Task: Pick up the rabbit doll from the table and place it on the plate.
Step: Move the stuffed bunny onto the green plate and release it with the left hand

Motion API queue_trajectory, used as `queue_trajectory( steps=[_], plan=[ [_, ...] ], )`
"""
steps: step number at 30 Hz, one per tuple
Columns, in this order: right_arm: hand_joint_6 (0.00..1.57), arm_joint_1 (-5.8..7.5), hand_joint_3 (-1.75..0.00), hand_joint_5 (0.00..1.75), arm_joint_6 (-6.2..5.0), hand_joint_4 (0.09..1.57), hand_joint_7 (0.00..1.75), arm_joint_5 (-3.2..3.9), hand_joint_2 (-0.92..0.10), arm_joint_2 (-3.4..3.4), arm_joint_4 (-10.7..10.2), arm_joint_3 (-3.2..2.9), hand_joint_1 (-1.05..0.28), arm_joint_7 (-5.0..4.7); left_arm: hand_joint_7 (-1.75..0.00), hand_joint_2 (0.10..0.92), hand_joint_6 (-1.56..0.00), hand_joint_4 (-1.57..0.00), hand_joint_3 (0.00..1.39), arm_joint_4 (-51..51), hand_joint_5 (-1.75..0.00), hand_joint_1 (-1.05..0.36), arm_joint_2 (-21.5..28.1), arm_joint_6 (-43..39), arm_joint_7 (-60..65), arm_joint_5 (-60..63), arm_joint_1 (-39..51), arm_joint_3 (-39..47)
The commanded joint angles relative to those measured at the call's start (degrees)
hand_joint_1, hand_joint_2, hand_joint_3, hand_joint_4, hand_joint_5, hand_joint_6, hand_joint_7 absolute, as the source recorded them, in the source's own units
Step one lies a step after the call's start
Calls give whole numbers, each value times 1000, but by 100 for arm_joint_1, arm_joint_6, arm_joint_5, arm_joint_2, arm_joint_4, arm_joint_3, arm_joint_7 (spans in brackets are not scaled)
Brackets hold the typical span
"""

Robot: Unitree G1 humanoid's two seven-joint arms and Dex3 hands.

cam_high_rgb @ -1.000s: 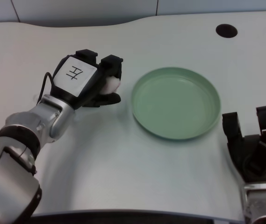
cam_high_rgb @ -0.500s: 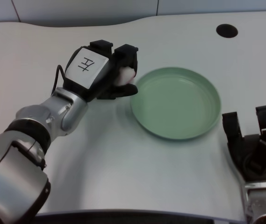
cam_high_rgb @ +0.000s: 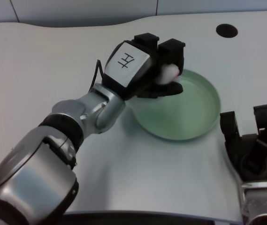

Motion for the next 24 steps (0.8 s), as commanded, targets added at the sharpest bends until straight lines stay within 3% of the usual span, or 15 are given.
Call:
queue_trajectory(
  steps=[1, 5, 8, 10, 18, 19, 20, 21, 24],
  plan=[
    [603, 199, -179, 1746, -76, 801, 1745, 8, -921, 183, 8, -16, -581, -22, -1746, 921, -601, -842, 263, -6, -1746, -440, -208, 66, -105, 128, -142, -173],
    [610, 219, -157, 1746, -76, 811, 1746, 13, -921, 205, -28, -17, -584, -49, -1746, 921, -603, -841, 248, -1, -1746, -449, -240, 114, -58, 166, -152, -245],
    [599, 328, -168, 1746, -190, 803, 1745, 45, -921, 285, -107, -35, -590, 90, -1746, 921, -611, -852, 296, 20, -1746, -465, -348, 205, 138, 410, -150, -509],
    [591, 372, -169, 1746, -156, 791, 1744, 80, -921, 300, -126, -48, -594, 172, -1746, 921, -602, -831, 300, 32, -1746, -481, -373, 293, 154, 462, -145, -582],
    [597, 421, -162, 1746, -111, 781, 1732, 120, -921, 326, -149, -75, -594, 264, -1731, 921, -571, -774, 348, 59, -1746, -552, -367, 415, 22, 470, -136, -685],
    [589, 424, -182, 1746, -125, 775, 1740, 121, -921, 331, -142, -81, -586, 296, -1053, 921, -523, -540, 420, 78, -1271, -632, -357, 494, -202, 448, -136, -675],
    [587, 426, -190, 1746, -137, 773, 1743, 122, -921, 334, -136, -86, -583, 319, -607, 921, -483, -392, 479, 87, -952, -696, -351, 550, -364, 428, -135, -667],
    [587, 427, -196, 1746, -163, 771, 1745, 115, -921, 340, -133, -89, -582, 328, -308, 921, -443, -284, 522, 89, -731, -747, -350, 583, -534, 374, -127, -623],
    [579, 417, -217, 1746, -173, 767, 1746, 101, -921, 338, -117, -90, -585, 339, -60, 921, -323, -114, 549, 65, -517, -834, -341, 540, -867, 191, -100, -464]
  ],
)
